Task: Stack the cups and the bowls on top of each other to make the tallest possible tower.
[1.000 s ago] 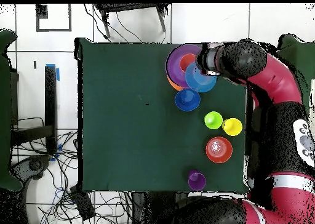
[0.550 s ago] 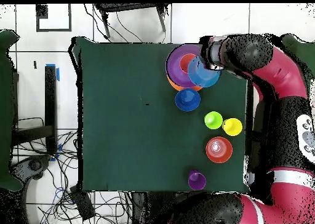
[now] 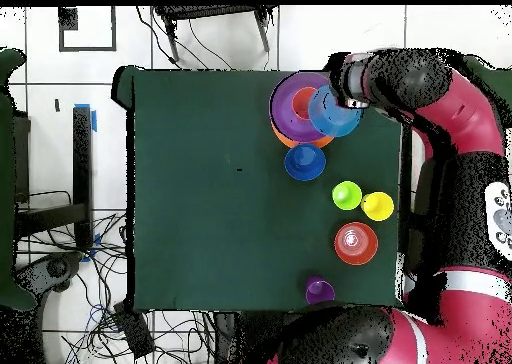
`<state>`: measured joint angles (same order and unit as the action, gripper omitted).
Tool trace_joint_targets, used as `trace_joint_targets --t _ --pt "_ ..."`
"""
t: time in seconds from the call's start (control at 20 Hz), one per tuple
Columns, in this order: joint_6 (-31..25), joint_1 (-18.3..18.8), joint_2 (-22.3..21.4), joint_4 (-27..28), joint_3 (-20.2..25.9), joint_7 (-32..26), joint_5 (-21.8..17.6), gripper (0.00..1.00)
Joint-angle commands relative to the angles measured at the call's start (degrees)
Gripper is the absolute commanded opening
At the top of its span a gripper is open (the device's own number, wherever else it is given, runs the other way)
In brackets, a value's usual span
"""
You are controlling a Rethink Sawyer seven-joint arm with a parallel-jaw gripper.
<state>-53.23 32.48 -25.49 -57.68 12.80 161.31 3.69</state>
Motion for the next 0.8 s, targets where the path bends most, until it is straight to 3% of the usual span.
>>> trace_joint_targets --t 0.05,0.3,0.8 --pt "-7.16 -1.84 1.52 1.1 5.04 -5.59 1.21 0.0" --pt "-11.55 -1.83 2.42 3.85 5.72 -5.53 2.39 0.0" --pt "-14.57 -1.88 4.51 8.24 6.16 -6.21 3.1 0.0"
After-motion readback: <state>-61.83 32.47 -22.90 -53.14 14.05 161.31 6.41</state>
